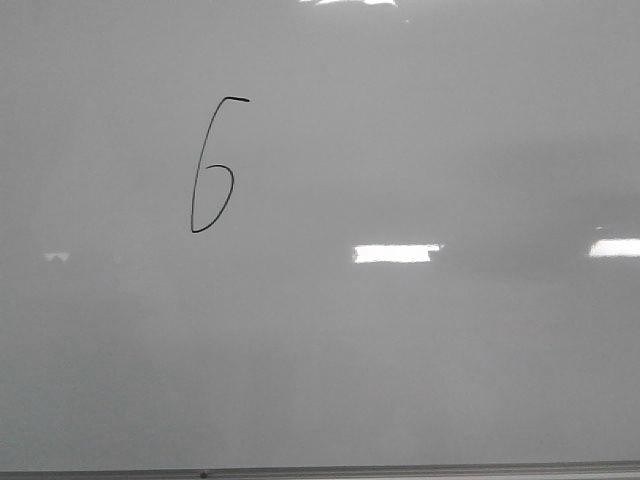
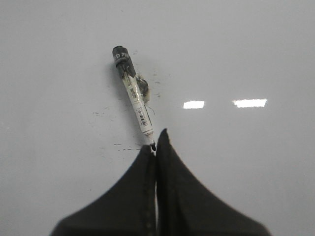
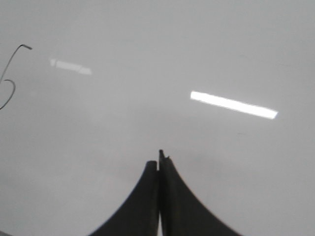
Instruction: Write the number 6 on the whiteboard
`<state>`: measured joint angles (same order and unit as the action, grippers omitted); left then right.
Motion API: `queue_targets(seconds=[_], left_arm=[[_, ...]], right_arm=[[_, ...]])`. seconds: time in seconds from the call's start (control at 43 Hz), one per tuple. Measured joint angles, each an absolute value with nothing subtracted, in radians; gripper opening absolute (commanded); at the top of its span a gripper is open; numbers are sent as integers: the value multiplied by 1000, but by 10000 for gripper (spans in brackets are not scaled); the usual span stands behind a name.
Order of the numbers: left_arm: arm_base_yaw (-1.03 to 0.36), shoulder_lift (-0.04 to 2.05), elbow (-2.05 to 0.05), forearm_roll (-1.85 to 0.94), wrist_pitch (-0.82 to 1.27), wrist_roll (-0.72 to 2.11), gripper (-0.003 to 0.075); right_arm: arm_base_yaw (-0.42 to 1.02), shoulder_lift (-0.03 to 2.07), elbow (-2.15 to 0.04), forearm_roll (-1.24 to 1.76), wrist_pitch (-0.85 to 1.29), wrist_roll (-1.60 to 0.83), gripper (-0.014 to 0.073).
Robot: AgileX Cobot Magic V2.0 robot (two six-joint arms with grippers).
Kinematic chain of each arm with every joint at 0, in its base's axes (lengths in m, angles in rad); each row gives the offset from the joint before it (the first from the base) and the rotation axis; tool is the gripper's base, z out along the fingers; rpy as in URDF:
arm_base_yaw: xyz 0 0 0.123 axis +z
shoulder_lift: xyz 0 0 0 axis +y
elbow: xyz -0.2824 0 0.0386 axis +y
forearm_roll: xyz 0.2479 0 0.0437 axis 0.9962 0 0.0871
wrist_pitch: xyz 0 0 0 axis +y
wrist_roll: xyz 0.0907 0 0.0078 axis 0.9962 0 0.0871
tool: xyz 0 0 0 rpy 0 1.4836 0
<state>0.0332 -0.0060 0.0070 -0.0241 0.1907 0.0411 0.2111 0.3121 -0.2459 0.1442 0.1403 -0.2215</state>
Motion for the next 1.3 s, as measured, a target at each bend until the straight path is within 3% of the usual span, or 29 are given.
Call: queue_targets(seconds=[0.395, 1.302], left_arm=[[33, -6, 7, -24, 191, 41, -20], [33, -6, 7, -24, 191, 41, -20]], right_arm=[[73, -2, 25, 138, 141, -129, -68], [73, -10, 26, 138, 240, -119, -68]])
